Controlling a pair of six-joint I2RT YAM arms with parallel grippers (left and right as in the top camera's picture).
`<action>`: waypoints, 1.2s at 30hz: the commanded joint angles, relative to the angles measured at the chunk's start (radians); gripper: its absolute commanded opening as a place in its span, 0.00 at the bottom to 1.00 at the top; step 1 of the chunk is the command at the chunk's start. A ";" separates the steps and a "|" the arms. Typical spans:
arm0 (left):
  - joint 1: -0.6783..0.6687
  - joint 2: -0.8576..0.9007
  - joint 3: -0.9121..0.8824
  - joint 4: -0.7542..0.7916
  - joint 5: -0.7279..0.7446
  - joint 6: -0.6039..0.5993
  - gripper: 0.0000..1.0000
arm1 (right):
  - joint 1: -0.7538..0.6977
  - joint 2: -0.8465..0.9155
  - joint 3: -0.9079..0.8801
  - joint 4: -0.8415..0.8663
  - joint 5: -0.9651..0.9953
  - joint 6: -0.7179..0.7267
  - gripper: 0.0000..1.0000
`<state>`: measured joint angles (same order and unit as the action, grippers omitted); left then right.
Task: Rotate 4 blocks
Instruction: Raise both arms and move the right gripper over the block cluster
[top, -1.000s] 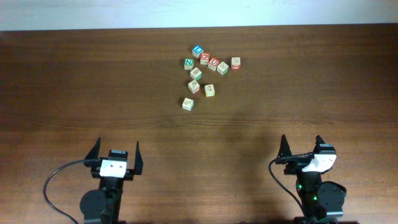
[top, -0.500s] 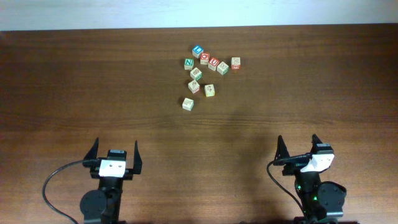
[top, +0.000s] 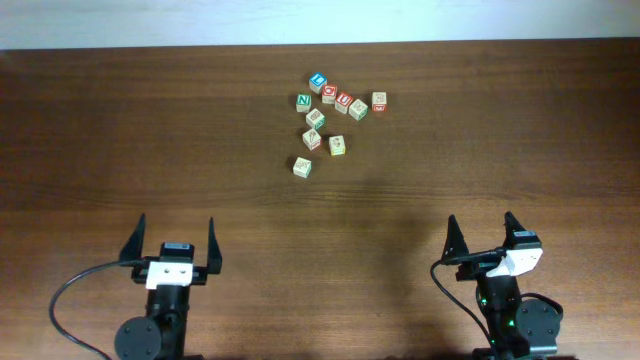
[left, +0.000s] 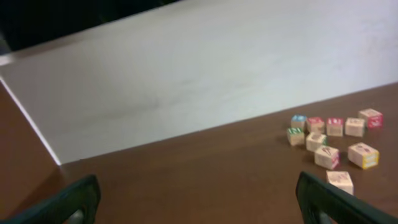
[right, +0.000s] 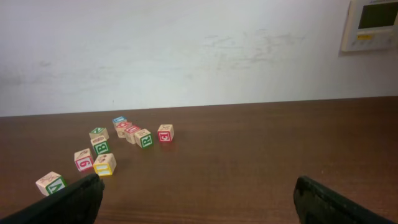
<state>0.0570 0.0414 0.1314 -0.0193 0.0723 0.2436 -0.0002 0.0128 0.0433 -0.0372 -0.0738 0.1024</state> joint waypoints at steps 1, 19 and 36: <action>-0.004 0.051 0.025 0.050 0.014 0.005 0.99 | 0.000 -0.006 0.051 0.004 -0.013 0.003 0.98; -0.004 0.581 0.600 -0.340 0.134 -0.153 0.99 | 0.000 0.475 0.614 -0.310 -0.119 -0.002 0.98; -0.029 1.666 1.666 -1.134 0.187 -0.134 0.99 | 0.167 1.646 1.588 -0.789 -0.318 -0.002 0.98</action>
<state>0.0532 1.6176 1.6989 -1.1236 0.2371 0.1078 0.0967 1.5440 1.5246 -0.8238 -0.3729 0.1013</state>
